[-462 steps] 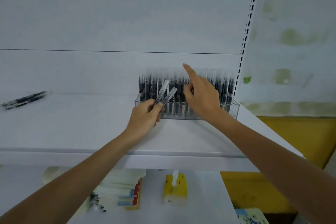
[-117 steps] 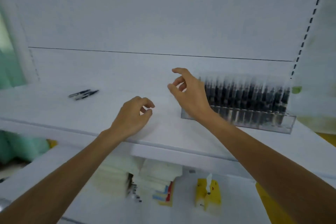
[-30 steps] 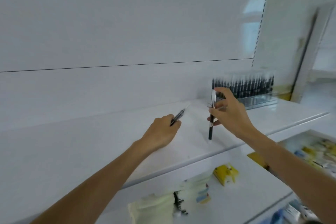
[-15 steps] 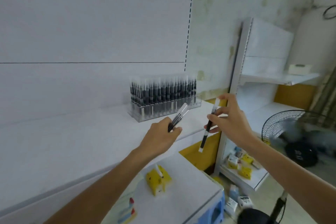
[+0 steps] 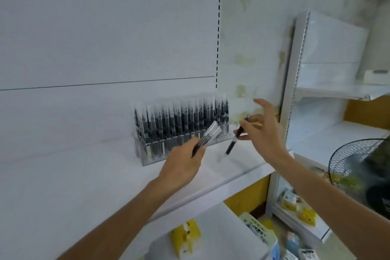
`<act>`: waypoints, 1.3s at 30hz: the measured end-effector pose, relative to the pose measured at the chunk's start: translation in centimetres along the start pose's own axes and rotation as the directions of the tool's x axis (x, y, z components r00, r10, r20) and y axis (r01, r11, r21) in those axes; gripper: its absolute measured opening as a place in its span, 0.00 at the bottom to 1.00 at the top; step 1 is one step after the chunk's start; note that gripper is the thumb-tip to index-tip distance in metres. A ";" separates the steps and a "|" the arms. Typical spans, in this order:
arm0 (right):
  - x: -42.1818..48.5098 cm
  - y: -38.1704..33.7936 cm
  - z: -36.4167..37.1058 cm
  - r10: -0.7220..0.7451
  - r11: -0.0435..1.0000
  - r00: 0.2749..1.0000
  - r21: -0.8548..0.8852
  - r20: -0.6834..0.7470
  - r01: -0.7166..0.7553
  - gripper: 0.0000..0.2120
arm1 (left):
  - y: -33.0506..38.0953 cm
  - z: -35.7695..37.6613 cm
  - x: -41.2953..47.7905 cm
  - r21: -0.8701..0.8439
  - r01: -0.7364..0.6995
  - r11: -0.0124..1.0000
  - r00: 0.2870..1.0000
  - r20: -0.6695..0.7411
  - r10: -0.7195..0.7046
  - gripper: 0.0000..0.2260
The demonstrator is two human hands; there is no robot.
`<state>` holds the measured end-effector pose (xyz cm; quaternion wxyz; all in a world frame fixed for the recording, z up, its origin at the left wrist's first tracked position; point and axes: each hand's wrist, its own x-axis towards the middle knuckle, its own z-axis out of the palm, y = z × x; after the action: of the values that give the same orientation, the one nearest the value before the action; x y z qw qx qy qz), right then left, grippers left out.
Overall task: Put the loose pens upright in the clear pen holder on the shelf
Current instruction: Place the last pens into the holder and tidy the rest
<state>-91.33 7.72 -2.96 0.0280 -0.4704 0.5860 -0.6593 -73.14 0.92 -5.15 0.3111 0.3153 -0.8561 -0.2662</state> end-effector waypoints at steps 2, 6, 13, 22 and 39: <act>2.0 0.4 0.7 -0.050 0.999 0.999 -0.002 -0.002 0.050 0.24 | -1.0 -0.2 0.9 -0.003 0.052 0.999 0.998 -0.030 -0.052 0.11; 5.3 1.4 1.6 -0.122 0.992 0.992 -0.020 -0.007 0.122 0.24 | -2.2 -0.7 1.8 0.054 0.085 0.995 0.995 -0.066 -0.081 0.11; 10.5 4.3 2.4 -0.315 0.948 0.949 -0.038 0.011 0.315 0.25 | -2.2 0.3 3.1 0.088 0.070 0.994 0.994 -0.090 -0.063 0.10; 13.5 8.1 2.8 -0.397 0.897 0.841 -0.040 0.368 0.440 0.25 | 0.2 5.0 6.8 0.112 0.244 0.963 0.955 -0.202 -0.219 0.13; 12.2 9.1 -0.2 -0.247 0.957 0.686 0.283 0.684 0.062 0.10 | 4.5 9.4 10.4 -0.195 0.221 0.955 0.878 -0.386 -0.282 0.11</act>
<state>-102.90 -2.14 -3.04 0.2523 -0.7298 0.4041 -0.4904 -87.77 -0.99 -4.66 0.4684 0.4495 -0.7016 -0.2939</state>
